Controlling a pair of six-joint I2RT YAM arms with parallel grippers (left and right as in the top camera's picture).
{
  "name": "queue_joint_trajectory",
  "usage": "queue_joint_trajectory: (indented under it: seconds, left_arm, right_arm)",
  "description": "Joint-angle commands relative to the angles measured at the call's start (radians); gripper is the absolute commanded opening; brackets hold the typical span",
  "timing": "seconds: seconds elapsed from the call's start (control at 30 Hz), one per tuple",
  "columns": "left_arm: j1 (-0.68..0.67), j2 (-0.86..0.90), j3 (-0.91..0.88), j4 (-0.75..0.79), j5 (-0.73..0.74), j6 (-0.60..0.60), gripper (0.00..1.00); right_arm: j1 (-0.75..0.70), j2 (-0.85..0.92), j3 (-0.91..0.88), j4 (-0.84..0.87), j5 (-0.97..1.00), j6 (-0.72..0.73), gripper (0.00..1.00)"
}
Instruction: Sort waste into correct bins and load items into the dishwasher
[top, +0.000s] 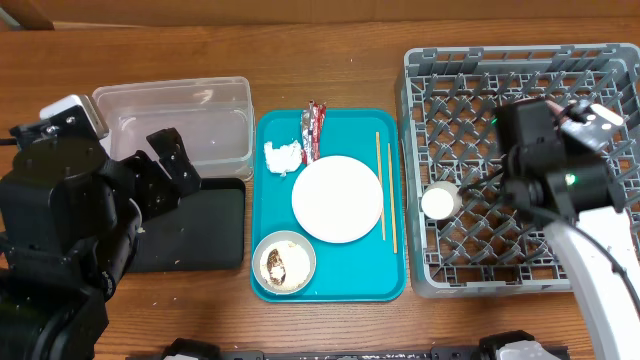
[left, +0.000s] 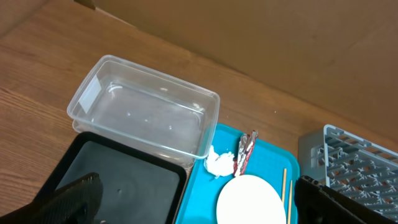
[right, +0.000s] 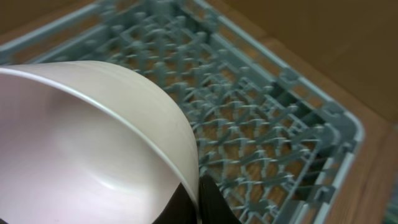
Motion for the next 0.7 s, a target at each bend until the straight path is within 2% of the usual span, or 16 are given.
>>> queue_joint_trajectory:
  seconds: [0.0,0.3,0.67]
  left_arm:
    - [0.007,0.002,0.012,-0.011,-0.020,-0.003,1.00]
    - [0.007,0.018,0.012,-0.027,-0.020,-0.003,1.00]
    - [0.007,0.056,0.012,-0.026,-0.020,-0.003,1.00]
  right_arm:
    - [-0.077,0.085,0.014,0.012,0.072,0.034,0.04]
    - [-0.093,0.282,0.014,0.042,0.231,0.033,0.04]
    - [-0.065,0.425,0.014,0.041,0.193,0.026,0.04]
